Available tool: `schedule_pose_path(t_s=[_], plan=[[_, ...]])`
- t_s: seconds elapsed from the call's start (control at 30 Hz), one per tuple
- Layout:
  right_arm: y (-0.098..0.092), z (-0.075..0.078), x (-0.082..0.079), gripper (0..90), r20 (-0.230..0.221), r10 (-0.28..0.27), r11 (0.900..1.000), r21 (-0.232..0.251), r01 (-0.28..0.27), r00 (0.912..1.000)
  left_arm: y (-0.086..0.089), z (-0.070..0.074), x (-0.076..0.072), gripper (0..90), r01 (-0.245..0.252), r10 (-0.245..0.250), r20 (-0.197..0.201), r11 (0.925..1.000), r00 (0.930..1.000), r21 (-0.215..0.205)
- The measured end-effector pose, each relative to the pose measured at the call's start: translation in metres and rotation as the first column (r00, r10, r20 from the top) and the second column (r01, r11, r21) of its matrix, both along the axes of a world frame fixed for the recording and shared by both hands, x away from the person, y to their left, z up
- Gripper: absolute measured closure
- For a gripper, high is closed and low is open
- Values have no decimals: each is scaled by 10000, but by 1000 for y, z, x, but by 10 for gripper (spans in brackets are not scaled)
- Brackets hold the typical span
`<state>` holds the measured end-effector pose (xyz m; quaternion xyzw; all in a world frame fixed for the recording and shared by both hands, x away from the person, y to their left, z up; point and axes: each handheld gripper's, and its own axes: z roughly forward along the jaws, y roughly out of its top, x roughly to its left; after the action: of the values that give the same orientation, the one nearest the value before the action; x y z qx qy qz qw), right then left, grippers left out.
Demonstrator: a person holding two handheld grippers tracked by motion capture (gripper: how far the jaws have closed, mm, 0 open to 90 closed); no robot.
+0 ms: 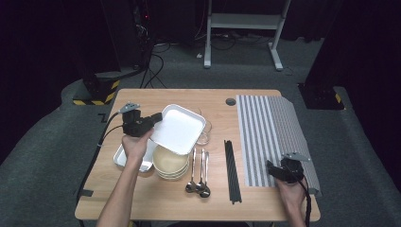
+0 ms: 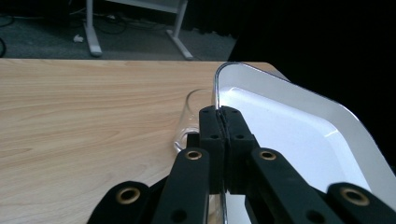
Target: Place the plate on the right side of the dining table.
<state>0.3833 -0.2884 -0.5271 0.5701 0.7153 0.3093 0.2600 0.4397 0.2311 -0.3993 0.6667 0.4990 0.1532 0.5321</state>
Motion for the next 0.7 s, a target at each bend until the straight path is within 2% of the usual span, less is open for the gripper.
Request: schedule_pose_path(t_s=[0.23, 0.53, 0.63, 0.7], plan=[[0, 0, 0, 279, 4, -4, 10000, -5, 4, 10000, -12, 1, 2, 888, 314, -314, 6, 9995, 9995, -9], [0, 0, 0, 280, 9, -3, 10000, -19, 3, 10000, -24, 3, 2, 888, 564, -566, 63, 9982, 9984, 213], [0, 0, 0, 280, 9, -1, 10000, -17, 1, 10000, -27, 2, 3, 888, 649, -649, 26, 9979, 9979, 48], [0, 0, 0, 280, 7, -4, 10000, -12, 4, 10000, -29, 1, 3, 888, 668, -669, 9, 9977, 9978, 118]])
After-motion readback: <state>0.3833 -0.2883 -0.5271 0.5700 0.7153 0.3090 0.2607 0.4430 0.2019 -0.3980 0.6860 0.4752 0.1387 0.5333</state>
